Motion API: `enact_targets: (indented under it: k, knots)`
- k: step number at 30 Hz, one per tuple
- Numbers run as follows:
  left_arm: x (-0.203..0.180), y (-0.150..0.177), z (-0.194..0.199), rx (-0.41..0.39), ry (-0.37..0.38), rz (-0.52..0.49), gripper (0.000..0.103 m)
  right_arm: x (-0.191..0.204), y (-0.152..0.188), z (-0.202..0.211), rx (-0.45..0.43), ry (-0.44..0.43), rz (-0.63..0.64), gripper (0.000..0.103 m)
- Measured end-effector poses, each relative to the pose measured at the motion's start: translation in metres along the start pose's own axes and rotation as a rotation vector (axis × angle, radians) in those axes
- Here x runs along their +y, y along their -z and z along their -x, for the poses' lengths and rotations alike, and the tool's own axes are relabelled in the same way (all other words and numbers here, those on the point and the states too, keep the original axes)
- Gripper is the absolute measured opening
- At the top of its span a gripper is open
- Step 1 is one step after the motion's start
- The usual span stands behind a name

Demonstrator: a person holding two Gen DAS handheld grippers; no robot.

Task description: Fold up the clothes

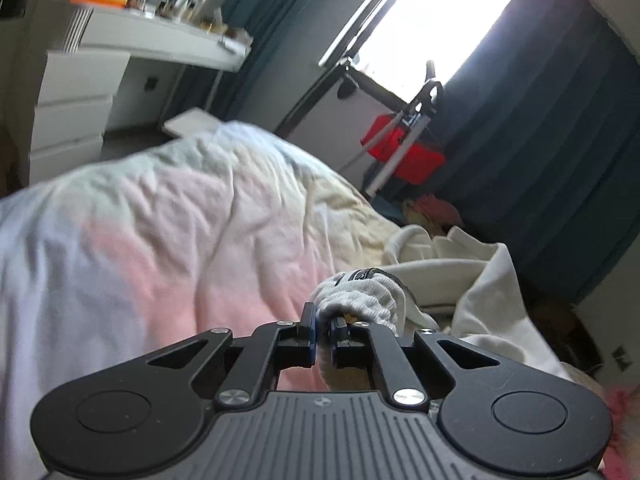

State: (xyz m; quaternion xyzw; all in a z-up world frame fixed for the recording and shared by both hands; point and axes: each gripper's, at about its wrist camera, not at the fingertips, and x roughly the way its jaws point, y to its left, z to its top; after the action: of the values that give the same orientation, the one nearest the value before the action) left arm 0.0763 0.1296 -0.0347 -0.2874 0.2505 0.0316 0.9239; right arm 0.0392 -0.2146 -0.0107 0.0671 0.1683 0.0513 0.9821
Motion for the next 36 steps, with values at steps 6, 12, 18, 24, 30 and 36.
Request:
enact_targets:
  k: [6, 12, 18, 24, 30, 36]
  knots:
    - [0.007, 0.018, -0.004, 0.143, -0.100, -0.064, 0.007, -0.005, 0.030, 0.008, 0.245, -0.047, -0.001, 0.013]
    - [0.029, 0.021, -0.014, 0.221, -0.125, 0.015, 0.013, -0.027, 0.034, 0.011, 0.344, -0.113, -0.183, 0.021]
    - [0.045, 0.023, -0.010, 0.254, -0.086, 0.145, 0.035, -0.068, 0.045, 0.017, 0.371, -0.259, -0.565, 0.084]
    - [0.043, 0.027, -0.019, 0.249, -0.091, 0.154, 0.042, -0.096, 0.061, 0.014, 0.338, -0.174, -0.778, 0.086]
    - [0.040, 0.030, -0.025, 0.207, -0.059, 0.171, 0.046, -0.097, 0.084, -0.028, 0.453, -0.162, -0.875, 0.083]
    - [0.051, 0.029, -0.006, 0.226, -0.027, 0.229, 0.059, -0.077, 0.080, -0.030, 0.454, -0.148, -0.762, 0.046]
